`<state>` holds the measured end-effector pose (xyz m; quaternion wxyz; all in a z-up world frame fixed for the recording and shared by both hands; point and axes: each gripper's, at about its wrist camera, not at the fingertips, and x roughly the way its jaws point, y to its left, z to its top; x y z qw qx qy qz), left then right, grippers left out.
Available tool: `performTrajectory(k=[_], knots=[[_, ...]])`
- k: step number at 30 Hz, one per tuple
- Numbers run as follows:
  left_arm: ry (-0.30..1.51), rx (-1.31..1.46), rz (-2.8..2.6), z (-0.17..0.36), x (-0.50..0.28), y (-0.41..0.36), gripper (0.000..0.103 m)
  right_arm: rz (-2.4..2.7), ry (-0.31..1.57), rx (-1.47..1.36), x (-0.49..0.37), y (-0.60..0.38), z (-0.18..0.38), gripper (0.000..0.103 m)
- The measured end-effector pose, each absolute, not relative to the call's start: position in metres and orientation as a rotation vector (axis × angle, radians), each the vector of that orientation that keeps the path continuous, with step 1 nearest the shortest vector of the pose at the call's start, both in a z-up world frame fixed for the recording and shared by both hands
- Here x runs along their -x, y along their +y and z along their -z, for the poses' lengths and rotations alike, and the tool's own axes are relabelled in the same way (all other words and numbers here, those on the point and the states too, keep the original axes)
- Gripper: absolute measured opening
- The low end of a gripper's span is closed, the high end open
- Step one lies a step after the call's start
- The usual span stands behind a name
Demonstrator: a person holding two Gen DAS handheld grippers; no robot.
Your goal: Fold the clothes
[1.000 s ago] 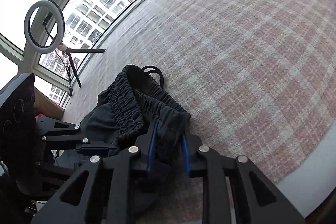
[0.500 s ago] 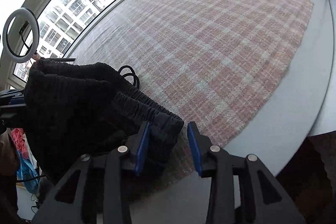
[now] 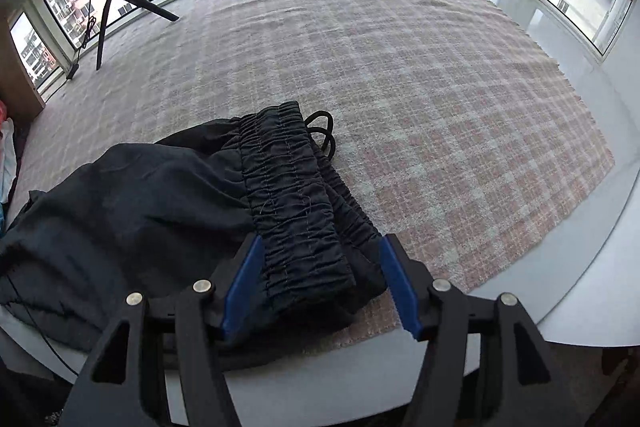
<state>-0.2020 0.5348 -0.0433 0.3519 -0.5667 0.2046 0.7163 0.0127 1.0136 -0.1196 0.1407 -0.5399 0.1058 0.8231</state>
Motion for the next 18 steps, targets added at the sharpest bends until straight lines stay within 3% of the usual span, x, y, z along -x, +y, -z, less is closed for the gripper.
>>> performTrajectory(k=[6, 8, 14, 18], knots=[[0.454, 1.701, -1.913, 0.099, 0.123, 0.410, 0.040, -2.323, 0.331, 1.657, -0.004, 1.021, 0.147, 0.064], [0.459, 1.706, -1.883, 0.126, 0.096, 0.409, 0.040, -2.305, 0.388, 1.654, -0.004, 1.025, 0.148, 0.066], [0.766, 1.568, -1.791, 0.183, 0.053, 0.434, 0.040, -2.246, 0.358, 1.680, 0.002, 1.020, 0.151, 0.070], [0.797, 1.541, -1.778, 0.198, 0.056, 0.437, 0.038, -2.225, 0.285, 1.718, 0.011, 1.016, 0.152, 0.071]])
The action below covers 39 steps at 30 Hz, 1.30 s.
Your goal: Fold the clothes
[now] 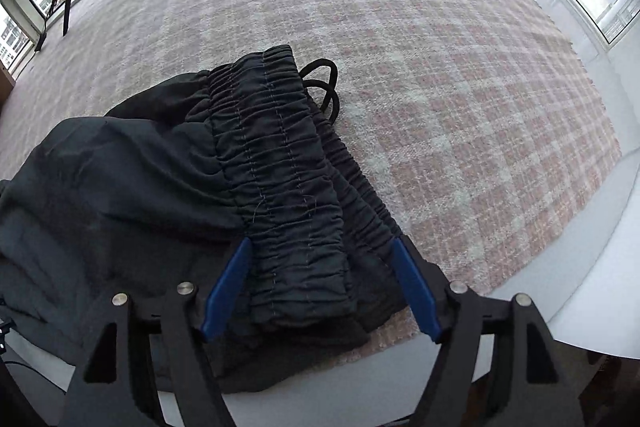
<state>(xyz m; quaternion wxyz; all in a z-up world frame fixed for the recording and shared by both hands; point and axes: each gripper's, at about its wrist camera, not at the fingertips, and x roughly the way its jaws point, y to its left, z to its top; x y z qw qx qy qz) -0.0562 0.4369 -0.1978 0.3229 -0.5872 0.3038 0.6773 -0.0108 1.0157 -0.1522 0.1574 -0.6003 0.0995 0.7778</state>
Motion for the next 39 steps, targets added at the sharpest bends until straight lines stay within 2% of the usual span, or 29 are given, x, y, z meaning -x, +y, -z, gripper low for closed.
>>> performTrajectory(k=[3, 7, 17, 18, 20, 21, 23, 25, 26, 31, 35, 39], knots=[[0.716, 1.539, -1.780, 0.185, 0.060, 0.432, 0.037, -2.214, 0.301, 1.718, 0.011, 1.016, 0.152, 0.071], [0.701, 1.448, -1.801, 0.159, 0.061, 0.428, 0.040, -2.224, 0.356, 1.677, 0.002, 1.018, 0.146, 0.071], [0.944, 1.439, -1.647, 0.196, 0.069, 0.452, 0.038, -2.206, 0.323, 1.714, 0.008, 1.016, 0.154, 0.072], [0.958, 1.444, -1.641, 0.200, 0.071, 0.454, 0.034, -2.209, 0.314, 1.712, 0.010, 1.016, 0.154, 0.072], [0.894, 1.464, -1.650, 0.200, 0.082, 0.453, 0.008, -2.219, 0.292, 1.708, 0.012, 1.014, 0.155, 0.071], [0.882, 1.485, -1.664, 0.201, 0.088, 0.451, 0.002, -2.229, 0.287, 1.704, 0.012, 1.012, 0.155, 0.071], [0.863, 1.502, -1.691, 0.196, 0.095, 0.449, 0.001, -2.260, 0.293, 1.692, 0.012, 1.012, 0.152, 0.055], [0.845, 1.494, -1.712, 0.185, 0.097, 0.448, 0.001, -2.278, 0.314, 1.671, 0.011, 1.015, 0.144, 0.033], [0.838, 1.475, -1.718, 0.177, 0.096, 0.448, 0.001, -2.285, 0.325, 1.660, 0.010, 1.017, 0.140, 0.028], [0.772, 1.454, -1.751, 0.144, 0.092, 0.434, 0.001, -2.304, 0.359, 1.661, 0.005, 1.021, 0.123, 0.020], [0.752, 1.460, -1.708, 0.140, 0.072, 0.426, 0.001, -2.313, 0.390, 1.678, -0.003, 1.022, 0.112, 0.019], [0.712, 1.488, -1.674, 0.146, 0.051, 0.417, 0.001, -2.346, 0.503, 1.652, -0.017, 1.034, 0.098, 0.018]])
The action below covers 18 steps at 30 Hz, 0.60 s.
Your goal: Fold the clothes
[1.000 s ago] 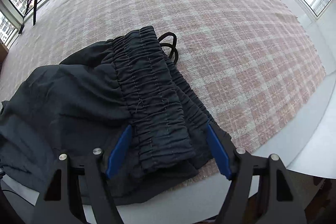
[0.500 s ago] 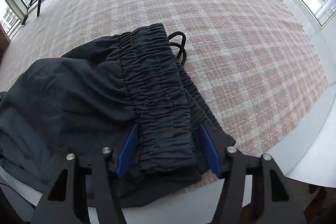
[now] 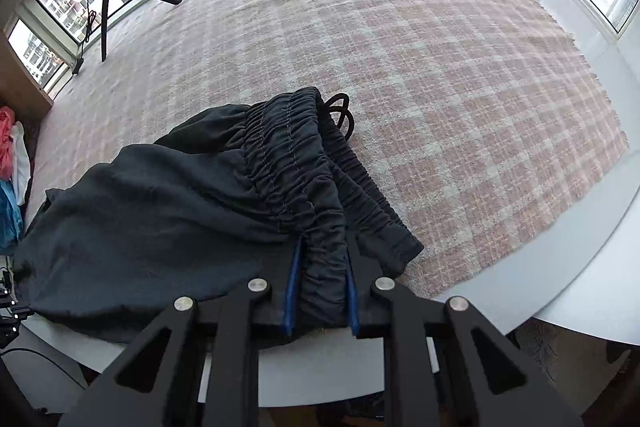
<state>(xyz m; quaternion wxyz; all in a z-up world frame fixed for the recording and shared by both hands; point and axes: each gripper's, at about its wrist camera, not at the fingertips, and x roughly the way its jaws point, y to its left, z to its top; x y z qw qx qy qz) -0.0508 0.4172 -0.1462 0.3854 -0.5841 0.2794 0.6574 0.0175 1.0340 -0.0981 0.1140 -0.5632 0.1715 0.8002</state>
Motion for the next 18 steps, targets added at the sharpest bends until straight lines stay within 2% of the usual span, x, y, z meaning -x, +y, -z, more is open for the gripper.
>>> performTrajectory(k=[3, 5, 7, 10, 12, 14, 15, 18], knots=[[0.655, 1.533, -1.674, 0.158, 0.053, 0.412, 0.001, -2.333, 0.566, 1.653, -0.020, 1.041, 0.104, 0.020], [0.674, 1.553, -1.657, 0.170, 0.050, 0.411, 0.001, -2.244, 0.466, 1.745, -0.012, 1.037, 0.123, 0.037], [0.696, 1.563, -1.639, 0.178, 0.046, 0.411, 0.001, -2.209, 0.424, 1.746, -0.011, 1.033, 0.130, 0.042], [0.727, 1.563, -1.611, 0.180, 0.043, 0.414, 0.001, -2.220, 0.551, 1.674, -0.022, 1.029, 0.127, 0.059], [0.720, 1.584, -1.602, 0.184, 0.043, 0.411, 0.002, -2.230, 0.561, 1.664, -0.024, 1.019, 0.126, 0.059], [0.727, 1.603, -1.612, 0.186, 0.044, 0.406, 0.003, -2.212, 0.483, 1.635, -0.024, 1.007, 0.122, 0.059], [0.730, 1.608, -1.631, 0.182, 0.044, 0.403, 0.007, -2.213, 0.466, 1.612, -0.026, 1.003, 0.117, 0.059], [0.668, 1.605, -1.684, 0.162, 0.050, 0.389, 0.016, -2.249, 0.605, 1.590, -0.037, 1.003, 0.111, 0.064]])
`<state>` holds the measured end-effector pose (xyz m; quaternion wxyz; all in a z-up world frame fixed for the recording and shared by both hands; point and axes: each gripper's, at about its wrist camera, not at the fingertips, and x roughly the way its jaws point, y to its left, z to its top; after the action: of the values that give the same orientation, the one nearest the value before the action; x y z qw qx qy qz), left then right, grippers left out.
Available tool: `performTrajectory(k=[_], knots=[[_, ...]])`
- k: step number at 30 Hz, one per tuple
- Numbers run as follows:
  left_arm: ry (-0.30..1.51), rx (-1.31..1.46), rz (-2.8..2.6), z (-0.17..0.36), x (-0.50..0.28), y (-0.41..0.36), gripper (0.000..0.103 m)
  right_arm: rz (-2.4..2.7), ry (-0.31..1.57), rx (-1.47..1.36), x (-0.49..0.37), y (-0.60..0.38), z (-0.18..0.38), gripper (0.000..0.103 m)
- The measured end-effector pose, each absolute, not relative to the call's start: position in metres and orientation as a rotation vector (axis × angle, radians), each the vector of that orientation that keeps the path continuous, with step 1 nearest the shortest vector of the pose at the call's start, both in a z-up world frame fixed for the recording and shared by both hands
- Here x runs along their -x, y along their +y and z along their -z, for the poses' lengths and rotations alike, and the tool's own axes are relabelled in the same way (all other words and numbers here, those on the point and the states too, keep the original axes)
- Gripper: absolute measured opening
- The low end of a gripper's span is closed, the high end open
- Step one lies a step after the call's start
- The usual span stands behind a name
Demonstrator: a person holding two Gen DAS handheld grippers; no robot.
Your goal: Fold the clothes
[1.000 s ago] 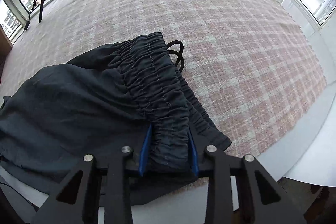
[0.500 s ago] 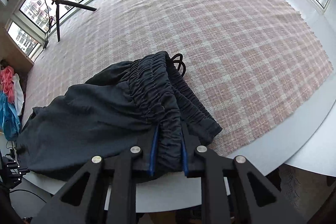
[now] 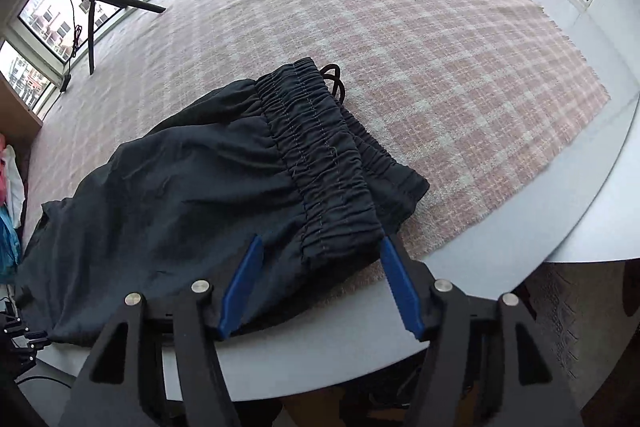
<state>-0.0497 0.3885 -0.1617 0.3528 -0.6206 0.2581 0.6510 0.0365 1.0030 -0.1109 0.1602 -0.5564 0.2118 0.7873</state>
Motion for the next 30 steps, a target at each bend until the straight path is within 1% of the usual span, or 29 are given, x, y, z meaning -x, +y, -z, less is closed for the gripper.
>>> performTrajectory(k=[1, 3, 5, 7, 8, 9, 10, 11, 14, 16, 19, 20, 22, 24, 25, 26, 27, 28, 30], knots=[[0.638, 1.598, -1.705, 0.153, 0.054, 0.384, 0.021, -2.254, 0.603, 1.572, -0.037, 1.002, 0.111, 0.064], [0.589, 1.575, -1.756, 0.134, 0.064, 0.380, 0.027, -2.297, 0.517, 1.512, -0.035, 0.992, 0.109, 0.064], [0.557, 1.536, -1.821, 0.116, 0.080, 0.380, 0.028, -2.410, 0.481, 1.516, -0.028, 0.973, 0.109, 0.064], [0.505, 1.509, -1.886, 0.116, 0.104, 0.389, 0.028, -2.503, 0.494, 1.616, -0.002, 0.950, 0.129, 0.061], [0.453, 1.526, -1.896, 0.117, 0.122, 0.394, 0.028, -2.484, 0.439, 1.709, 0.006, 0.938, 0.141, 0.053], [0.396, 1.548, -1.901, 0.119, 0.143, 0.398, 0.028, -2.417, 0.330, 1.803, 0.003, 0.928, 0.150, 0.047], [0.339, 1.569, -1.905, 0.121, 0.163, 0.403, 0.028, -2.344, 0.221, 1.892, 0.000, 0.918, 0.158, 0.037], [0.295, 1.595, -1.904, 0.128, 0.179, 0.411, 0.028, -2.292, 0.162, 1.937, -0.003, 0.913, 0.161, 0.036], [0.180, 1.666, -1.890, 0.153, 0.219, 0.437, 0.028, -2.249, 0.178, 1.916, -0.015, 0.916, 0.140, 0.036], [0.144, 1.694, -1.854, 0.163, 0.235, 0.448, 0.028, -2.313, 0.174, 1.845, -0.015, 0.910, 0.112, 0.036], [0.145, 1.746, -1.801, 0.180, 0.246, 0.463, 0.028, -2.449, 0.094, 1.736, -0.001, 0.886, 0.081, 0.037], [0.155, 1.757, -1.781, 0.184, 0.247, 0.467, 0.028, -2.518, 0.100, 1.715, 0.005, 0.877, 0.076, 0.038], [0.153, 1.778, -1.756, 0.192, 0.247, 0.472, 0.028, -2.619, 0.133, 1.713, 0.015, 0.857, 0.078, 0.039], [0.124, 1.793, -1.727, 0.198, 0.248, 0.476, 0.027, -2.651, 0.135, 1.786, 0.029, 0.837, 0.100, 0.039], [0.103, 1.791, -1.721, 0.199, 0.249, 0.477, 0.024, -2.639, 0.121, 1.845, 0.032, 0.829, 0.113, 0.037], [0.073, 1.781, -1.716, 0.199, 0.251, 0.478, 0.022, -2.611, 0.103, 1.905, 0.034, 0.822, 0.127, 0.025], [0.040, 1.763, -1.714, 0.198, 0.253, 0.478, 0.010, -2.580, 0.087, 1.961, 0.033, 0.817, 0.141, 0.016], [0.020, 1.749, -1.722, 0.196, 0.255, 0.479, 0.000, -2.563, 0.065, 1.991, 0.032, 0.813, 0.149, 0.008], [0.052, 1.721, -1.763, 0.191, 0.258, 0.479, 0.001, -2.568, 0.013, 1.982, 0.029, 0.807, 0.152, 0.008]])
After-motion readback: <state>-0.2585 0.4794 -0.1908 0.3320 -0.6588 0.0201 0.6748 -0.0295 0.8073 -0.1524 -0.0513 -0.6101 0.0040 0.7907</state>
